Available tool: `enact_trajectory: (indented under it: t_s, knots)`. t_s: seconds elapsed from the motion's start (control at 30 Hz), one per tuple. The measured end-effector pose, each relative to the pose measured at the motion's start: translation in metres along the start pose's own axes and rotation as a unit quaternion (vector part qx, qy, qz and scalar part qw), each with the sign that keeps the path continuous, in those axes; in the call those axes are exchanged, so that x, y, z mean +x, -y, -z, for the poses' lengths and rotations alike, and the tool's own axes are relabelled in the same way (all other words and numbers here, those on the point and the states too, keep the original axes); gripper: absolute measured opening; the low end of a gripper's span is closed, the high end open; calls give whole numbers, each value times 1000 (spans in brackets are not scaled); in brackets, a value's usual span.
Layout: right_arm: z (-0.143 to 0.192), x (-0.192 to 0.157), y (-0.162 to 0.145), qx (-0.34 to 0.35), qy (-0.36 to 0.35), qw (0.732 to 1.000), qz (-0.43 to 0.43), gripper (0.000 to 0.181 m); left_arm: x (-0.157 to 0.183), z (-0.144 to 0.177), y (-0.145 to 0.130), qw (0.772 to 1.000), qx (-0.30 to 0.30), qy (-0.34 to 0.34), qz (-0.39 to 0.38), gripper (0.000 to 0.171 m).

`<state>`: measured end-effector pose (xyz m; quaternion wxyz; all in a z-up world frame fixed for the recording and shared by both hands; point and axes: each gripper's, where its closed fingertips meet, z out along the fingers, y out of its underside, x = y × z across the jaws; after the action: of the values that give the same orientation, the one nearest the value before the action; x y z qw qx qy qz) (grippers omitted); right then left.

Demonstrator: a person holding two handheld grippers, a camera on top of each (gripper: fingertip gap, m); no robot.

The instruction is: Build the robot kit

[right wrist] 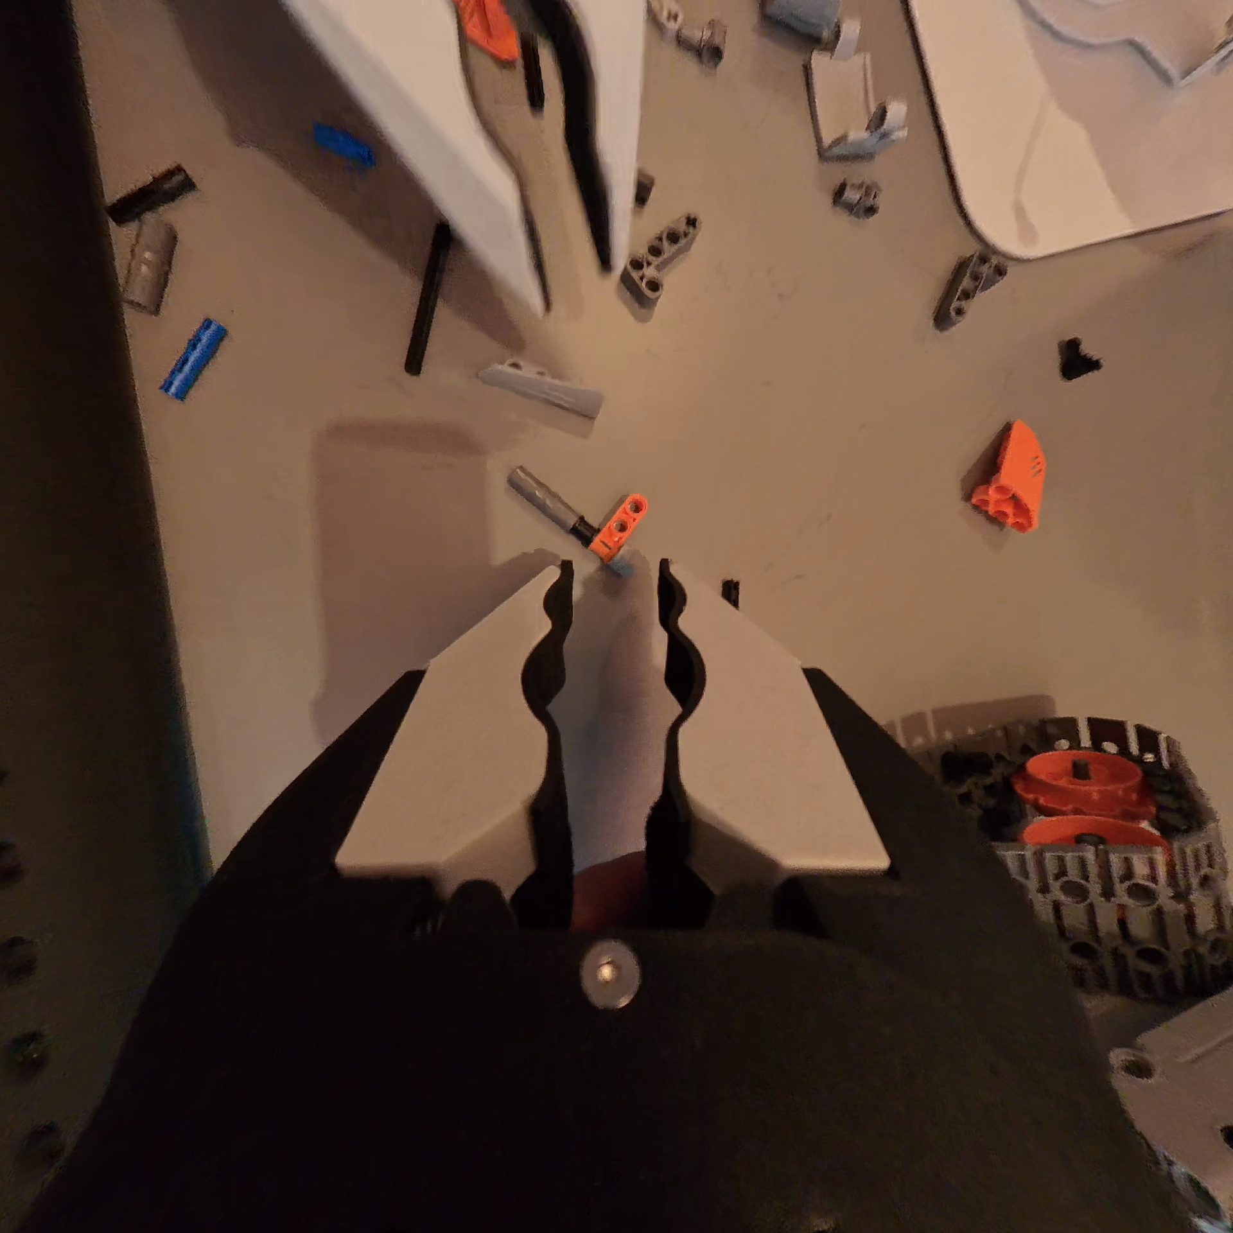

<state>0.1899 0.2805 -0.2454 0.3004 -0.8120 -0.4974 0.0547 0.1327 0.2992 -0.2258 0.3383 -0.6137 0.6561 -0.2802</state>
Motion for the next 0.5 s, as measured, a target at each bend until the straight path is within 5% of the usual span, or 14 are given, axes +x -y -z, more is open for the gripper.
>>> enact_trajectory:
  t_s: [0.3,0.5]
  knots:
    - [-2,1,15,29,-15,999,12,21,24,-13,-18,996,-85,-12,-30,16]
    - [3,6,21,52,-24,998,7,17,24,-17,-19,996,-82,-16,-40,1]
